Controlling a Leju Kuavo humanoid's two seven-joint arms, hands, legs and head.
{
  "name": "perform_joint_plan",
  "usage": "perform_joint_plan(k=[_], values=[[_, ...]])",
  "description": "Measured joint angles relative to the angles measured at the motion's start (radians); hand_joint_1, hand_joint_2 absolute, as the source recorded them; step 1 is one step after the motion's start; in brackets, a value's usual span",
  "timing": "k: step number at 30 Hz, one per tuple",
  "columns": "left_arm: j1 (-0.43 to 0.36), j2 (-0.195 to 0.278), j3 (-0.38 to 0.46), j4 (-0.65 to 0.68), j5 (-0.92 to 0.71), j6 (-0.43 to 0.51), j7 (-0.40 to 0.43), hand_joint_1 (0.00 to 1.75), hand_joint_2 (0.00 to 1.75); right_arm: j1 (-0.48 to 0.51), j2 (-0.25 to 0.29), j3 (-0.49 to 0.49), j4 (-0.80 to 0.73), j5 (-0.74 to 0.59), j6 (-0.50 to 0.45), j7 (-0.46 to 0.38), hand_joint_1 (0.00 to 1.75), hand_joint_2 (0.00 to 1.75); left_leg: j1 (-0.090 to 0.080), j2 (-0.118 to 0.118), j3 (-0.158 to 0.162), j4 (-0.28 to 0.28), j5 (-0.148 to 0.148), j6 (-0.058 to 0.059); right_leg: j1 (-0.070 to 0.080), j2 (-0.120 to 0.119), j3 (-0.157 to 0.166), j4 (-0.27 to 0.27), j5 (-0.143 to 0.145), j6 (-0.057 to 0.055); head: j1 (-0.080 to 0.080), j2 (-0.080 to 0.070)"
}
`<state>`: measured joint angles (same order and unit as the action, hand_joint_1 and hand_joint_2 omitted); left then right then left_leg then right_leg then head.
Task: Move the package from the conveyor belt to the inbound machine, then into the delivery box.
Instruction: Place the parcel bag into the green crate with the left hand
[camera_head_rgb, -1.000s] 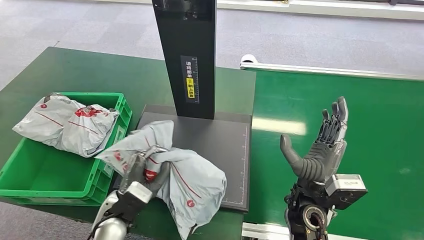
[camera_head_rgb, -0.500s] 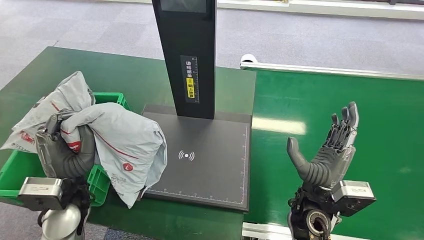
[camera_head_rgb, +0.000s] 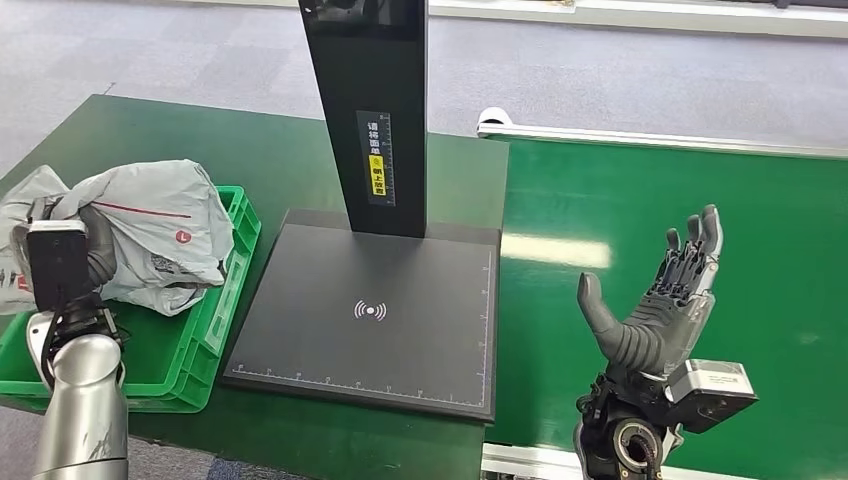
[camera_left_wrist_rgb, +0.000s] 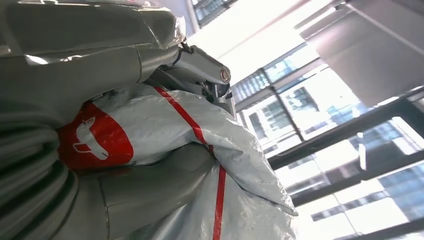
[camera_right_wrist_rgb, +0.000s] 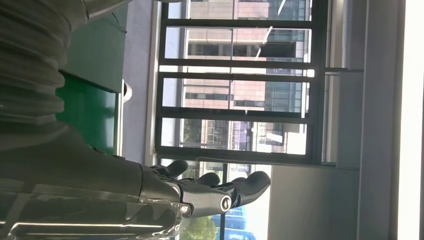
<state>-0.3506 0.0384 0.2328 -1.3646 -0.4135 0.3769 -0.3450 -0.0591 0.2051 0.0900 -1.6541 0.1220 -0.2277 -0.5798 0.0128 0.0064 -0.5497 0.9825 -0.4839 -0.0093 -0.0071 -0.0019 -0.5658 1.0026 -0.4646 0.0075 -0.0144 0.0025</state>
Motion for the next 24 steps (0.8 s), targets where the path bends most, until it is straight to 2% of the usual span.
perform_joint_plan(k=[5, 6, 9, 12, 16, 24], values=[[-0.026, 0.017, 0.043, 0.089, -0.021, 0.003, 0.059, 1.74, 1.75, 0.0, 0.0, 0.0, 0.0, -0.004, 0.0, 0.006, 0.0, 1.75, 0.0, 0.0, -0.002, 0.0, 0.0, 0.0, 0.0, 0.0, -0.001, 0.0, 0.0, 0.0, 0.0, 0.0], [-0.034, 0.026, 0.06, 0.117, -0.017, 0.007, 0.062, 1.68, 1.75, 0.0, 0.0, 0.0, 0.0, -0.005, 0.0, 0.008, 0.0, 1.75, 0.0, 0.001, -0.002, 0.0, -0.001, 0.0, 0.0, 0.001, -0.002, 0.0, 0.0, 0.0, 0.0, 0.0], [-0.049, 0.053, 0.128, 0.205, 0.021, 0.025, 0.03, 1.59, 1.75, -0.001, 0.0, -0.001, 0.001, -0.007, 0.003, 0.016, 0.0, 1.75, 0.0, 0.002, -0.002, 0.0, -0.001, 0.0, 0.0, 0.002, -0.003, 0.0, 0.0, 0.0, 0.0, 0.0], [-0.052, 0.069, 0.194, 0.265, 0.062, 0.037, -0.011, 1.66, 1.75, -0.006, 0.0, -0.002, 0.004, -0.008, 0.006, 0.02, 0.0, 1.75, 0.001, 0.001, -0.002, 0.0, 0.0, -0.001, 0.001, 0.002, -0.003, 0.0, 0.0, 0.0, 0.0, 0.0], [-0.056, 0.074, 0.247, 0.305, 0.109, 0.039, -0.043, 0.0, 1.75, -0.019, 0.0, 0.001, 0.014, -0.008, 0.003, 0.021, 0.0, 1.75, 0.001, 0.001, -0.002, 0.0, 0.0, -0.001, 0.001, 0.002, -0.003, 0.0, 0.0, 0.0, 0.0, 0.0], [-0.058, 0.057, 0.26, 0.275, 0.214, -0.044, -0.063, 0.0, 1.75, -0.029, 0.0, 0.009, 0.032, -0.009, -0.009, 0.023, 0.0, 1.75, 0.0, 0.0, -0.003, 0.0, 0.0, -0.001, 0.0, 0.002, -0.003, 0.0, 0.0, 0.0, 0.0, 0.0]])
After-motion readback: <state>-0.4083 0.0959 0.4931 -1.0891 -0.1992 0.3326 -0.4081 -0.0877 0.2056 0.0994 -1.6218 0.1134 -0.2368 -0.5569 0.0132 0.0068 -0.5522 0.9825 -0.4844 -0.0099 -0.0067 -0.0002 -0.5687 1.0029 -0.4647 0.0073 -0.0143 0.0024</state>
